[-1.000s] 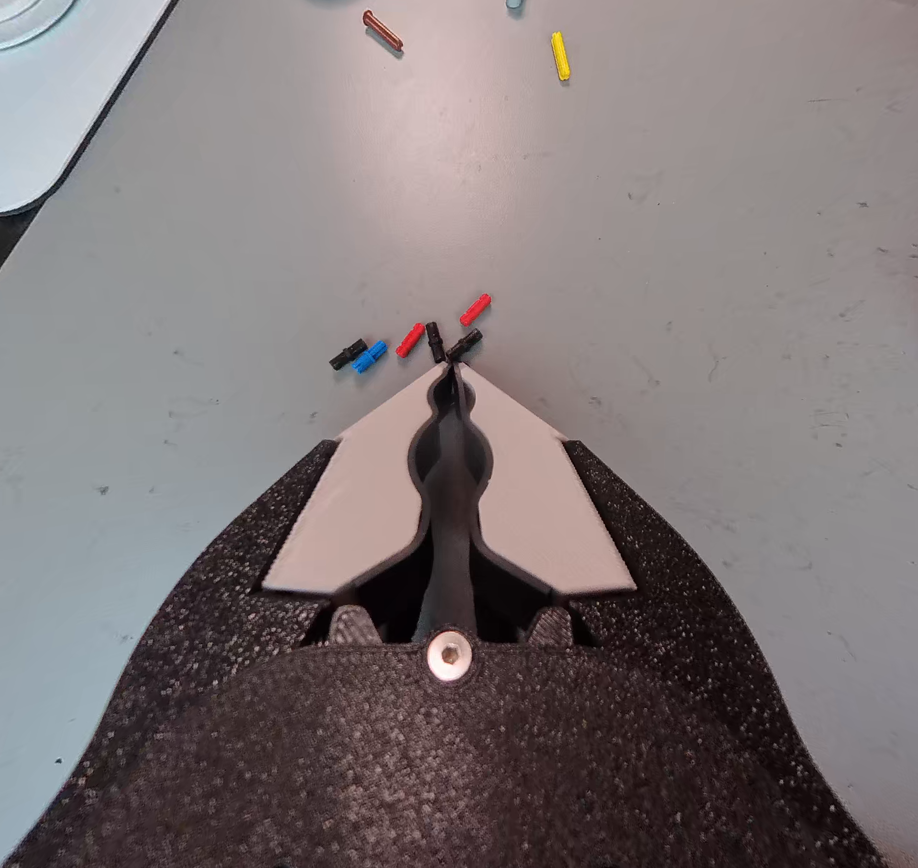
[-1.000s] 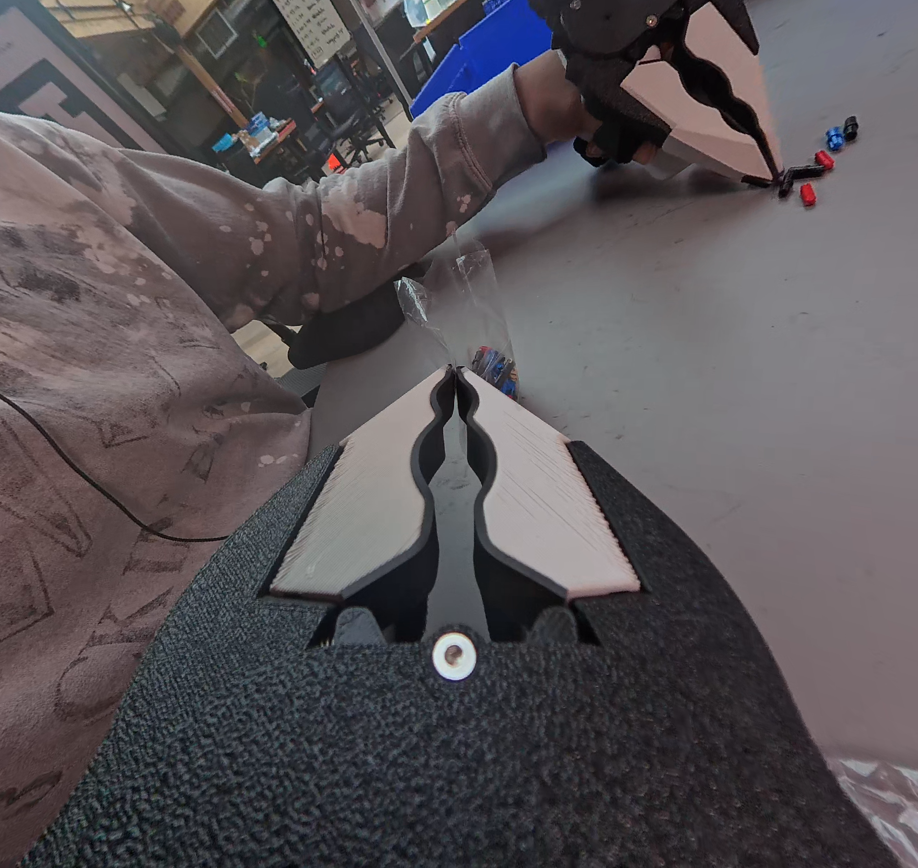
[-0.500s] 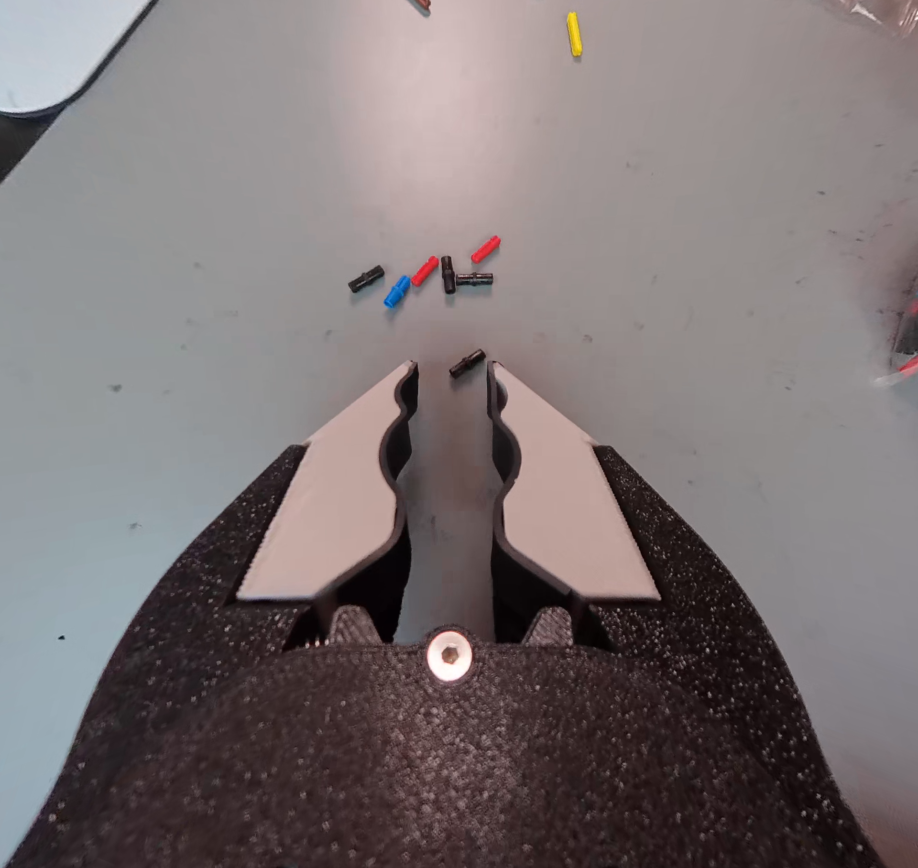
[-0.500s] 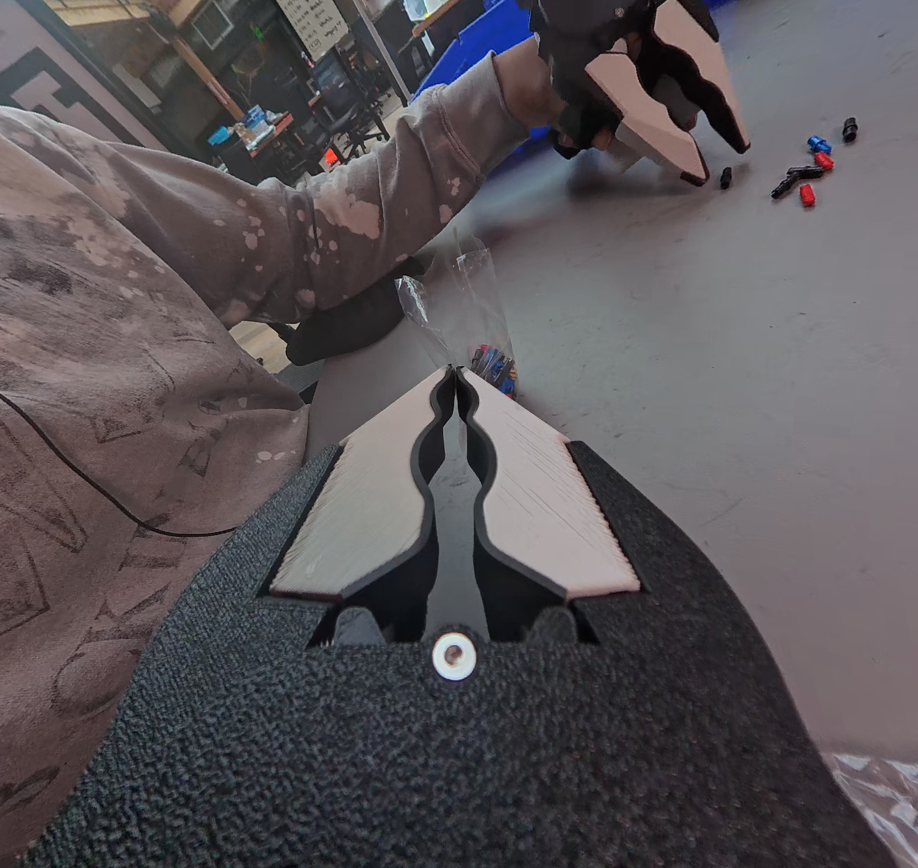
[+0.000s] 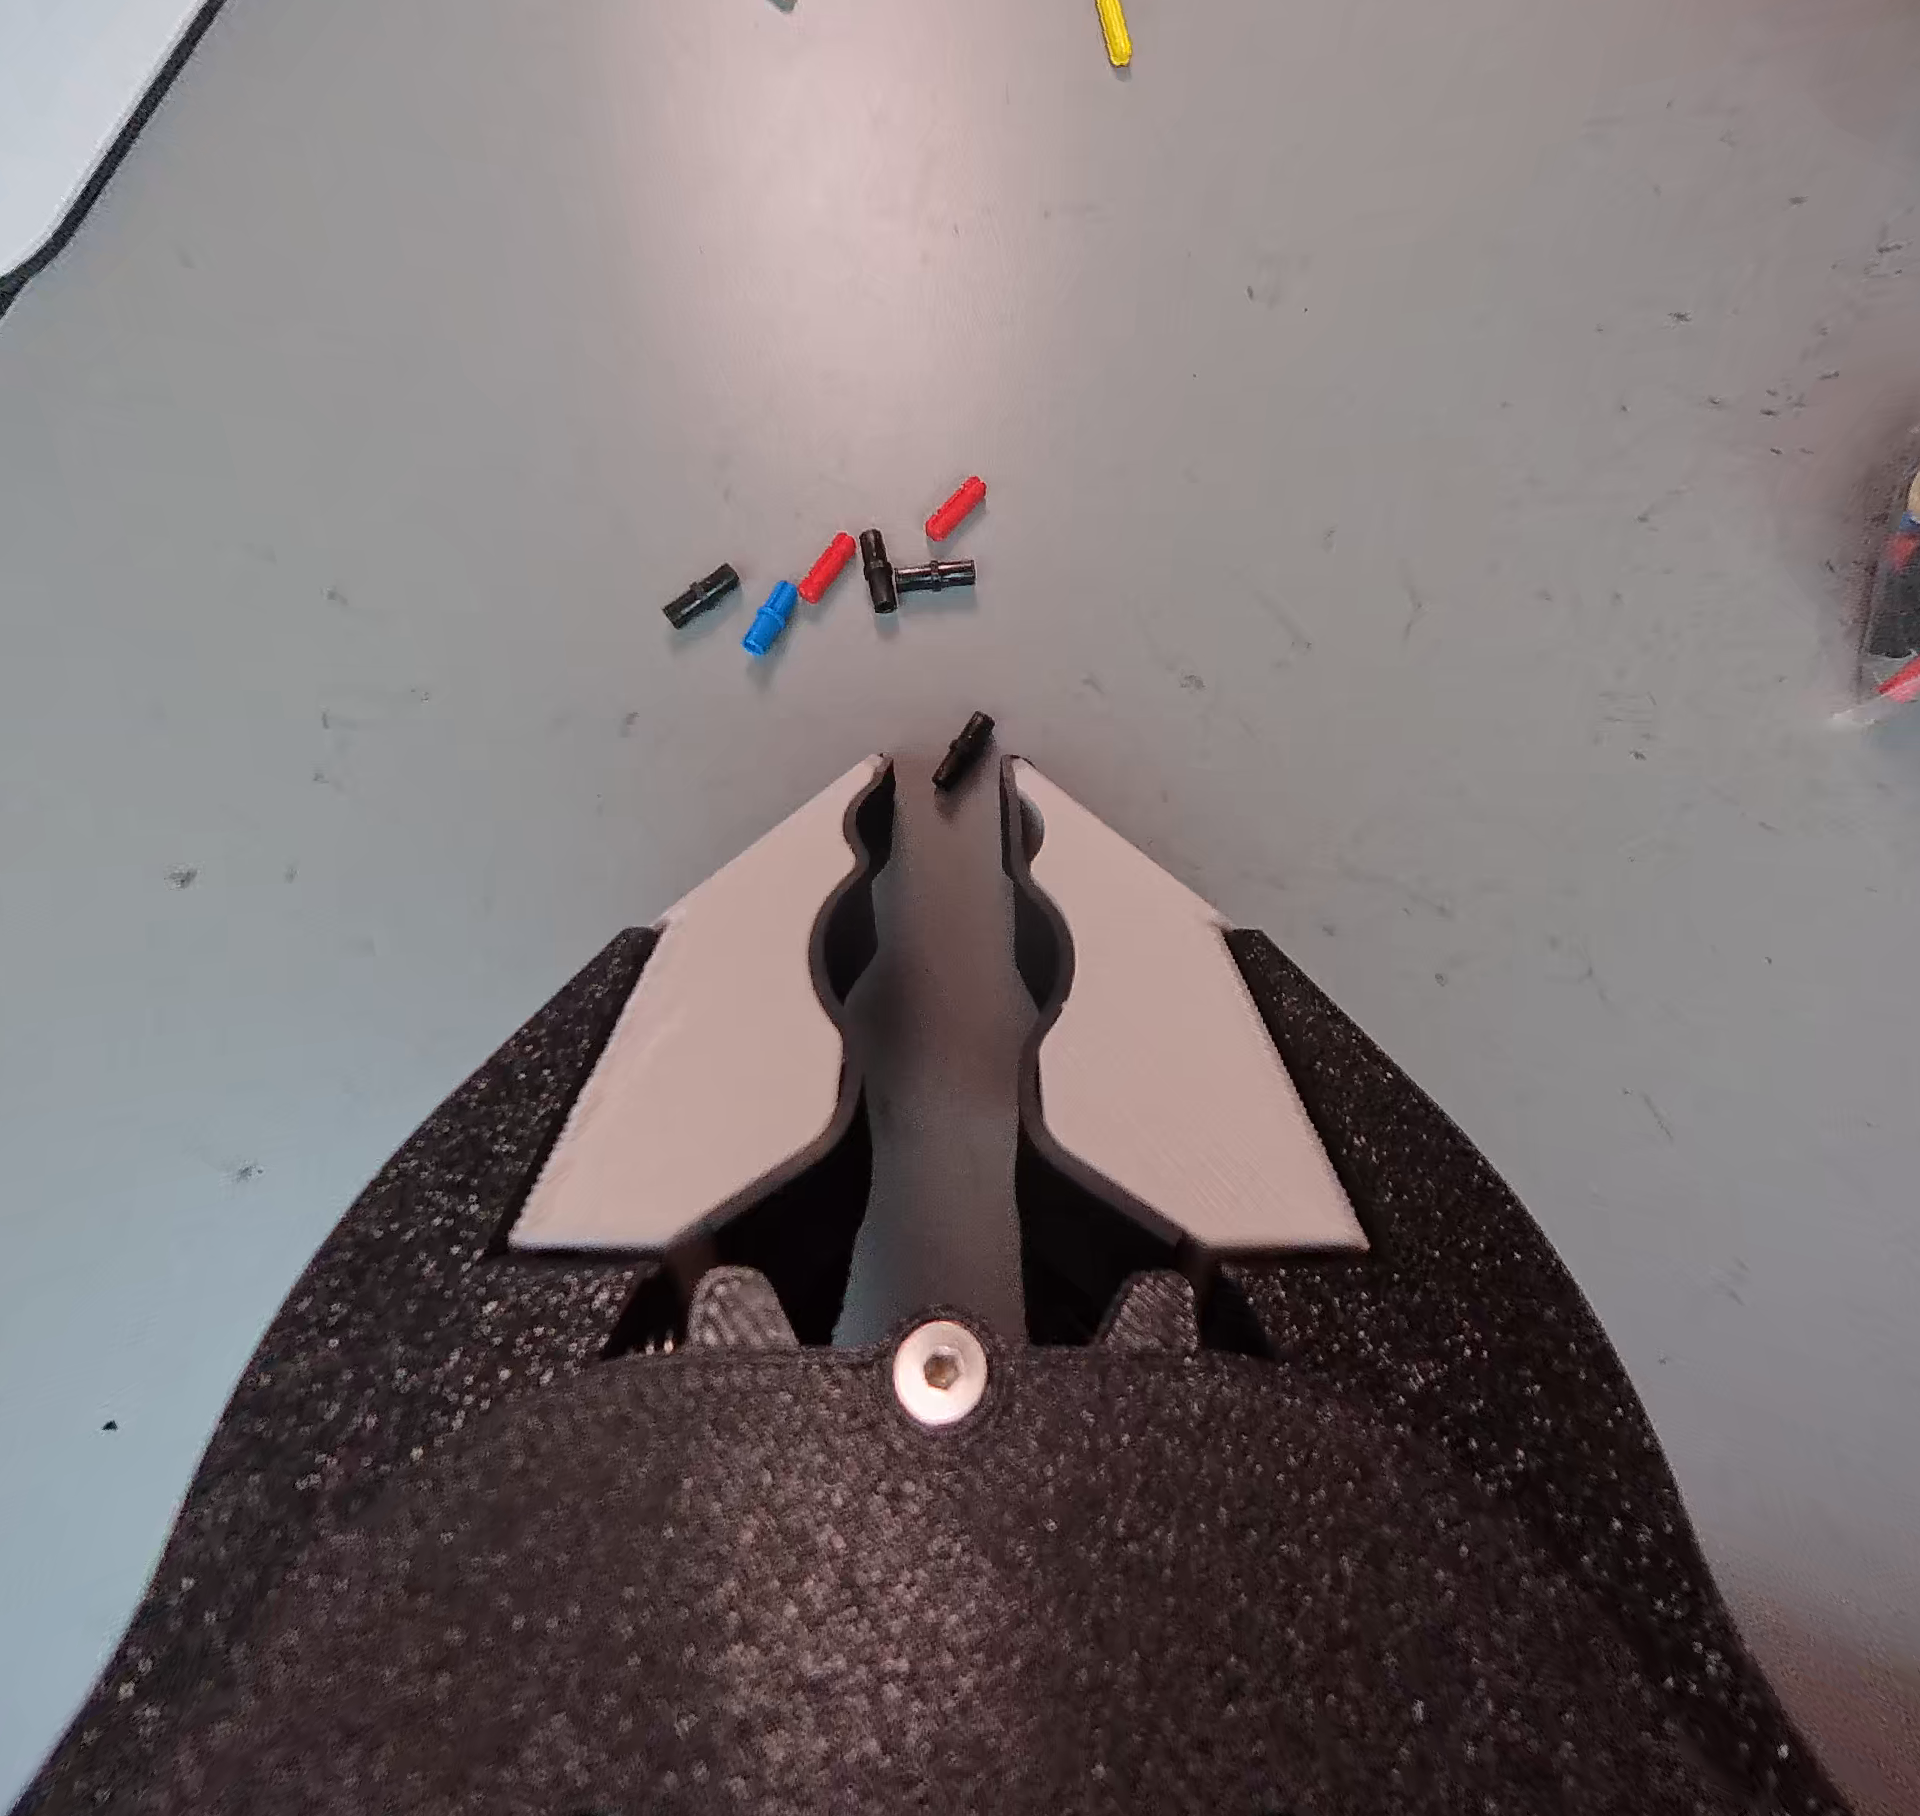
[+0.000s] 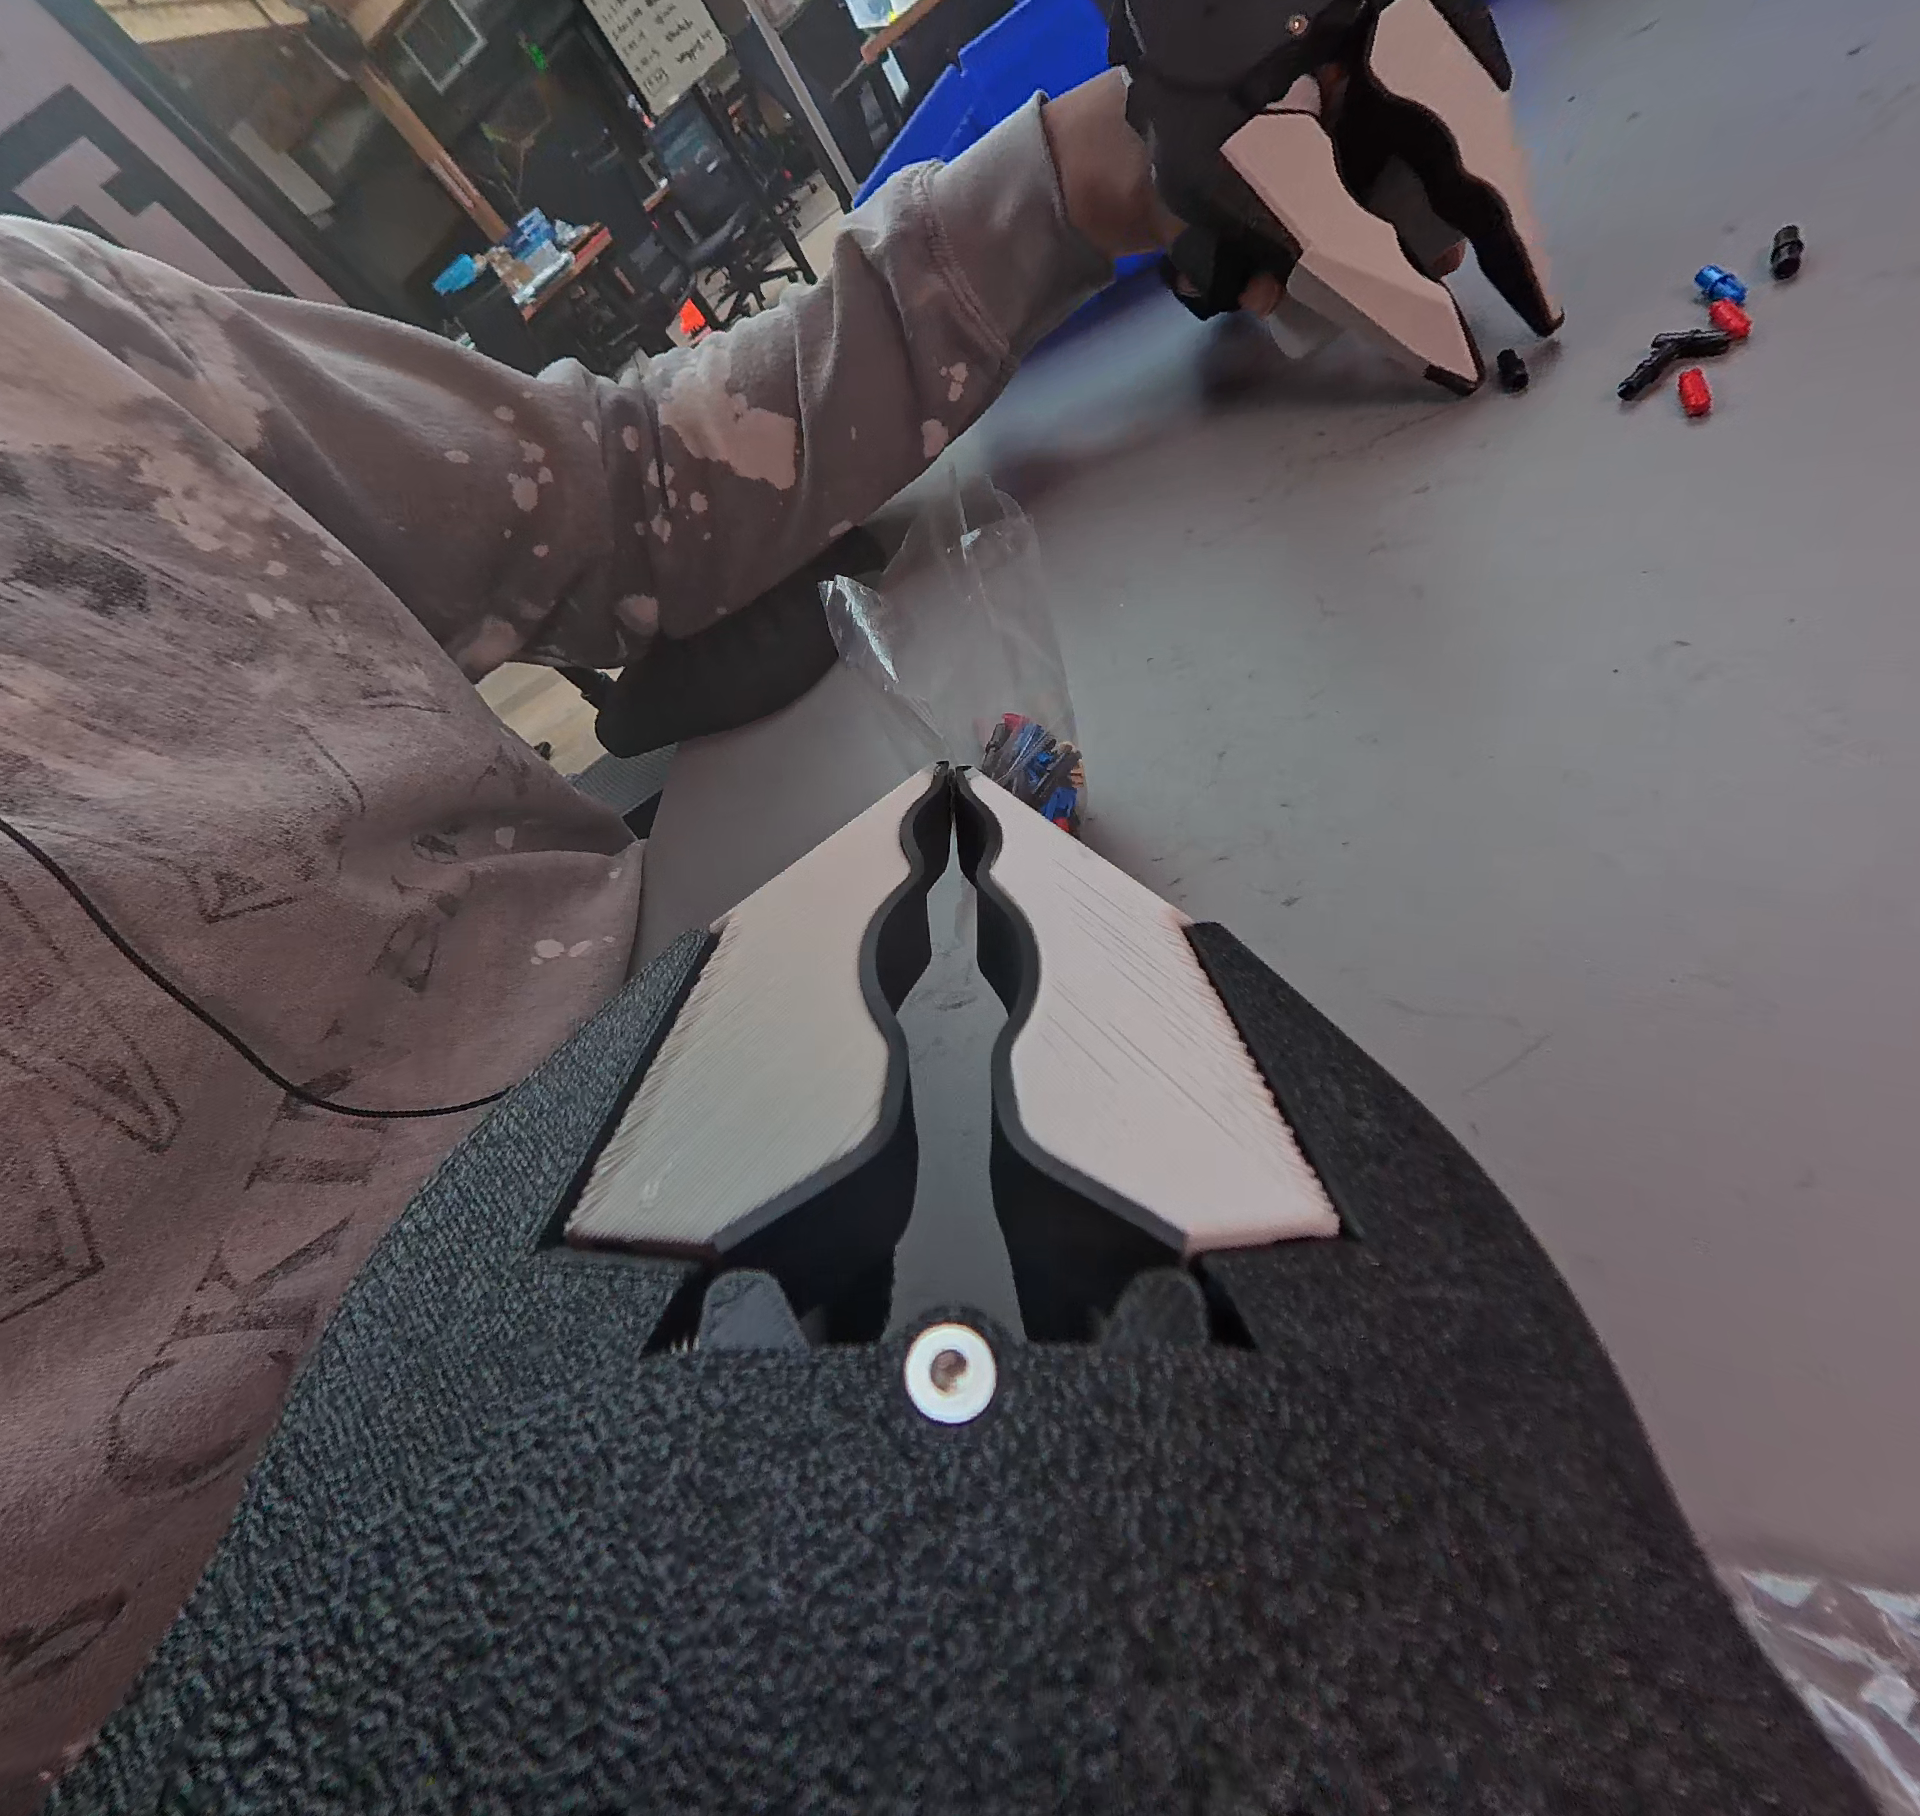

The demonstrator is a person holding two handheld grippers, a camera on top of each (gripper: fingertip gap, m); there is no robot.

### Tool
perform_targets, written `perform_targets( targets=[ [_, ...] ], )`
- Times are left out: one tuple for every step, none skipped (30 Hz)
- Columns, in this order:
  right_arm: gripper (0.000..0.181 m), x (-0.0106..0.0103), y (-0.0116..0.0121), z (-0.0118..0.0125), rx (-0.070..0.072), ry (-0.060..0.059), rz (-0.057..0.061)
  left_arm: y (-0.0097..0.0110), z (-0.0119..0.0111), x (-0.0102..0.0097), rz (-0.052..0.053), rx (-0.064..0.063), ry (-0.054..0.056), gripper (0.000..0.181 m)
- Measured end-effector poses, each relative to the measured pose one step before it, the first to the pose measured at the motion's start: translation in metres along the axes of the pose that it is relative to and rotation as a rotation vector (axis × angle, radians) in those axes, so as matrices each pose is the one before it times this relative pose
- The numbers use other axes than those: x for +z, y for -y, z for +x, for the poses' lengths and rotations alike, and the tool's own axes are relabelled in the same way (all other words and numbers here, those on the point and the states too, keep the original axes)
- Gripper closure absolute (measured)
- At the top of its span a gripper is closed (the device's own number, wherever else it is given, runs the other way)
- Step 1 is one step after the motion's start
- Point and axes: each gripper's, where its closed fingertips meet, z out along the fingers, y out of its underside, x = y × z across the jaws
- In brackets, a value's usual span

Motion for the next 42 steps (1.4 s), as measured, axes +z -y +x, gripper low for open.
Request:
perform_targets(
  targets=[
    [0.181,0.0003,-0.00039,0.00004,0.0013,0.0008,-0.0012,0.0002,0.00014,0.00157,-0.0042,0.0027,-0.0033,0.16],
    [0.181,0.00021,-0.0002,-0.00004,0.001,0.0005,-0.0007,0.00031,0.00095,0.00106,-0.0036,0.0014,-0.0082,0.16],
    [0.181,-0.00011,-0.00023,0.00018,0.0001,-0.0004,-0.0003,0.00054,0.00037,0.00048,-0.0019,0.0007,-0.0044,0.165],
    [0.181,-0.00013,0.00013,0.00021,-0.0003,-0.0014,0.0005,0.00004,-0.00018,0.00014,-0.0039,0.001,0.0012,0.167],
    [0.181,-0.00026,0.00025,0.00017,-0.0004,-0.0012,0.0008,-0.00013,0.00059,0.00009,-0.0033,0.0023,-0.0016,0.17],
    [0.181,-0.00012,0.00016,0.00038,-0.0001,-0.0019,0.001,-0.00001,0.00095,0.00011,-0.0013,0.0054,0.0002,0.171],
    [0.181,-0.00009,0.0002,0.00031,-0.0003,-0.0022,0.001,0.00013,0.00177,-0.00002,-0.0012,0.0115,-0.0001,0.172],
    [0.181,-0.00011,0.0004,0.00024,-0.0013,-0.0027,0.0018,0.00177,0.00391,-0.00046,0.0042,0.0137,-0.0072,0.173],
    [0.181,-0.00007,0.00048,0.00006,-0.0024,-0.0018,0.0019,0.00622,0.00553,-0.0018,0.0259,0.0104,-0.0115,0.174],
    [0.181,-0.00009,0.0008,-0.00004,-0.0031,-0.0027,0.003,0.01237,0.00863,-0.00383,0.049,0.0054,-0.0257,0.175],
    [0.181,0.00008,0.00088,-0.00002,-0.0034,-0.0029,0.0035,0.01753,0.01283,-0.005,0.0601,0.006,-0.0418,0.176],
    [0.181,0.00035,0.00054,-0.0001,-0.0033,-0.0028,0.0013,0.02151,0.0168,-0.00462,0.0645,0.0178,-0.0506,0.176],
    [0.181,0.0005,-0.00007,0.00016,-0.0042,-0.0037,-0.0006,0.02299,0.02042,-0.00263,0.0594,0.0316,-0.059,0.176],
    [0.181,0.00064,-0.00029,-0.00003,-0.0026,-0.001,-0.0013,0.02117,0.02175,0.00046,0.0426,0.0387,-0.0619,0.176],
    [0.181,0.00064,-0.00014,-0.00029,-0.0005,0.0004,-0.0004,0.01702,0.02072,0.0035,0.0205,0.0425,-0.0572,0.176],
    [0.181,0.00039,-0.00013,-0.0003,-0.0008,0.0003,-0.0005,0.01118,0.01722,0.0055,-0.0034,0.0442,-0.0441,0.176],
    [0.181,0.00024,-0.00006,-0.00021,-0.0012,-0.0002,-0.0005,0.00514,0.01151,0.00666,-0.0245,0.0383,-0.0223,0.176],
    [0.181,0.00026,-0.00003,-0.00034,-0.0012,-0.0002,-0.0007,0.00058,0.00706,0.00643,-0.0348,0.025,-0.0084,0.176],
    [0.181,0.00006,-0.00018,-0.00035,-0.0019,-0.0003,-0.0011,-0.00149,0.00553,0.0059,-0.0309,0.0117,-0.0112,0.176],
    [0.181,0.00007,-0.00004,-0.00042,-0.0028,-0.0006,-0.0011,-0.00197,0.0047,0.00494,-0.0211,0.0031,-0.0145,0.176],
    [0.181,0.00017,-0.00009,-0.00035,-0.0026,-0.0006,-0.0012,-0.00304,0.00273,0.00369,-0.017,-0.0013,-0.0101,0.176],
    [0.181,0.00012,-0.00004,-0.00022,-0.0018,-0.0005,-0.0007,-0.00391,-0.0003,0.00206,-0.0147,-0.004,0.0018,0.176],
    [0.181,0.0,-0.00016,-0.00035,-0.0013,-0.0001,-0.0012,-0.003,-0.00281,-0.00021,-0.0031,-0.0076,0.011,0.175],
    [0.181,-0.00009,-0.00007,0.00003,-0.0019,-0.0013,-0.001,-0.00078,-0.00326,-0.00263,0.0148,-0.0145,0.0067,0.173],
    [0.181,-0.00002,-0.00007,0.00007,-0.0023,-0.002,-0.0008,0.00002,-0.00515,-0.00472,0.0244,-0.0223,0.0103,0.171],
    [0.181,-0.00023,0.00005,0.00007,-0.0014,-0.001,-0.0002,-0.00222,-0.01056,-0.00586,0.0178,-0.0277,0.0348,0.17],
    [0.181,0.00001,0.00002,-0.00014,-0.0002,0.0002,-0.0003,-0.00609,-0.01618,-0.0059,0.0041,-0.0343,0.0579,0.169],
    [0.181,0.00005,-0.00001,0.0,-0.0003,0.0004,-0.0004,-0.00959,-0.01917,-0.0048,-0.0046,-0.044,0.0651,0.167],
    [0.181,0.00016,-0.0002,-0.00018,-0.0003,0.0009,-0.0007,-0.01256,-0.02076,-0.00275,-0.0125,-0.0466,0.0666,0.166],
    [0.181,0.00016,-0.00017,0.00002,0.0002,0.001,-0.0007,-0.01525,-0.02112,-0.0004,-0.023,-0.0418,0.0666,0.165],
    [0.181,0.00018,-0.00027,-0.0001,0.0003,0.0012,-0.0012,-0.01566,-0.01922,0.00214,-0.0269,-0.04,0.0573,0.163],
    [0.181,0.0002,-0.00038,-0.00003,0.0001,0.0012,-0.0013,-0.01387,-0.01549,0.0039,-0.0246,-0.0355,0.0406,0.162],
    [0.181,0.00017,-0.00029,0.00008,0.0005,0.0008,-0.0009,-0.01157,-0.01233,0.00457,-0.0253,-0.0327,0.0304,0.16],
    [0.181,0.00007,-0.00035,0.00036,0.0016,0.0005,-0.0007,-0.0088,-0.01001,0.00495,-0.0261,-0.0376,0.0238,0.159],
    [0.181,0.00006,-0.00037,0.00053,0.0021,0.0,-0.0005,-0.00522,-0.00683,0.00469,-0.0206,-0.0281,0.014,0.155],
    [0.181,-0.00013,-0.00023,0.00071,0.002,-0.0007,-0.0002,-0.00199,-0.00467,0.00398,-0.0104,-0.0041,0.013,0.151],
    [0.181,-0.0003,-0.00007,0.00073,0.0019,-0.0012,0.0008,-0.00087,-0.00349,0.00339,-0.0079,0.0145,0.0145,0.151],
    [0.181,-0.00024,0.00008,0.00064,0.003,-0.0002,0.0014,-0.00086,-0.00132,0.0034,-0.0111,0.0175,0.0042,0.15],
    [0.181,-0.00034,0.00013,0.00049,0.003,0.0002,0.0014,0.00024,0.00077,0.00294,-0.0057,0.01,-0.0084,0.15],
    [0.181,-0.00022,-0.00003,0.0005,0.0016,0.0,0.0004,0.00173,0.00104,0.00187,0.0041,0.0057,-0.0103,0.151],
    [0.181,-0.00003,-0.00003,0.00034,0.0015,0.0004,0.0005,0.00146,-0.00006,0.00141,0.0027,0.0046,-0.004,0.152],
    [0.181,-0.00001,0.00001,0.00016,0.0023,0.0013,0.0007,0.00076,-0.00073,0.0013,-0.0015,0.0052,0.001,0.153]
  ],
)
